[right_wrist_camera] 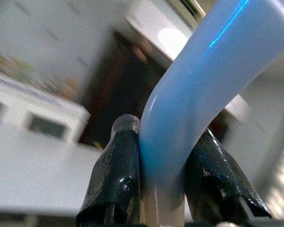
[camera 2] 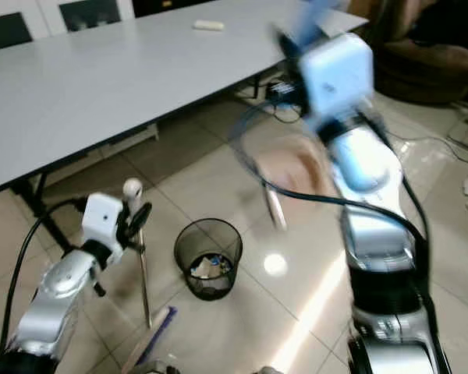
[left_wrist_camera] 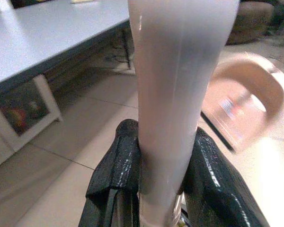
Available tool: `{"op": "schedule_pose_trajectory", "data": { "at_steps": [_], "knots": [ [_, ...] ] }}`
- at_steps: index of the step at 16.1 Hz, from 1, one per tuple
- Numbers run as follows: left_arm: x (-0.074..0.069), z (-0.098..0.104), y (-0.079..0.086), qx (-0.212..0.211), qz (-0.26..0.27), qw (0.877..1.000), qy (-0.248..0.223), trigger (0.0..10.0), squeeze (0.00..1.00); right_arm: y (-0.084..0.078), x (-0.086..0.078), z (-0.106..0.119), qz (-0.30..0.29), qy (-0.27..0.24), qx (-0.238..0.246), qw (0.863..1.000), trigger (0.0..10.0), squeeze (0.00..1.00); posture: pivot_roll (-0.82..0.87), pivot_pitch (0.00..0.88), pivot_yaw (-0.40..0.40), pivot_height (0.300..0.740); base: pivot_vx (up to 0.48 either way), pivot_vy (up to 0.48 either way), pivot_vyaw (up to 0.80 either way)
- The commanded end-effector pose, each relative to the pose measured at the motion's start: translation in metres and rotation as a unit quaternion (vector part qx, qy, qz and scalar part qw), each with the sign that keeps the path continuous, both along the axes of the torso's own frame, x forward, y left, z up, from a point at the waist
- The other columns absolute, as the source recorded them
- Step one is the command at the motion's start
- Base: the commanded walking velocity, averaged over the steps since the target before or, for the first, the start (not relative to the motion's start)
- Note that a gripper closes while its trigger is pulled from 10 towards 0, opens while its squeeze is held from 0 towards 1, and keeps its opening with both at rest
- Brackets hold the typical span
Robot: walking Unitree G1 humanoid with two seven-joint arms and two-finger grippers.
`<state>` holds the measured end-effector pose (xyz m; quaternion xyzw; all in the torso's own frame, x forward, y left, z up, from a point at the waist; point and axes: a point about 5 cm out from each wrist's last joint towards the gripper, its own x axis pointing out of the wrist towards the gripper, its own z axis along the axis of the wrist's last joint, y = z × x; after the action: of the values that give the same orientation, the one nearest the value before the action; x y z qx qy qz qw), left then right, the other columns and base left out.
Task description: Sweep floor
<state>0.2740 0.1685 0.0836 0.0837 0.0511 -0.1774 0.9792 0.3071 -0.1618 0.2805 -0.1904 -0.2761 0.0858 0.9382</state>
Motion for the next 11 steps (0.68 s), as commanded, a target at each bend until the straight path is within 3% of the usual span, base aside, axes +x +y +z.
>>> {"op": "schedule_pose_trajectory", "data": {
  "at_steps": [1,3,5,7,11],
  "knots": [
    [-0.001,0.011,-0.005,0.003,-0.03,0.999,-0.025,10.0,0.0,-0.016,-0.001,-0.002,-0.047,0.001,0.016,0.999,10.0,0.0,-0.01,0.024,-0.002,0.74,0.0,0.0,0.0],
    [-0.007,0.014,-0.008,-0.019,-0.058,0.998,-0.016,10.0,0.0,-0.044,-0.005,-0.026,-0.13,0.046,0.016,0.99,10.0,0.0,0.0,0.029,0.004,0.74,0.0,0.0,0.0],
    [-0.009,0.016,-0.016,-0.01,-0.093,0.996,-0.014,10.0,0.0,-0.054,-0.008,-0.053,-0.16,0.094,0.017,0.983,10.0,0.0,0.02,0.018,0.012,0.74,0.0,0.0,0.0],
    [-0.009,0.016,-0.019,-0.015,-0.099,0.995,-0.014,10.0,0.0,-0.055,-0.011,-0.067,-0.159,0.114,0.037,0.98,10.0,0.0,0.01,0.023,0.011,0.74,0.0,0.0,-0.78],
    [-0.008,0.017,-0.022,-0.022,-0.093,0.995,-0.012,10.0,0.0,-0.05,-0.011,-0.071,-0.158,0.114,0.049,0.98,10.0,0.0,0.02,0.016,0.004,0.74,0.0,0.0,-0.8]
  ]
}}
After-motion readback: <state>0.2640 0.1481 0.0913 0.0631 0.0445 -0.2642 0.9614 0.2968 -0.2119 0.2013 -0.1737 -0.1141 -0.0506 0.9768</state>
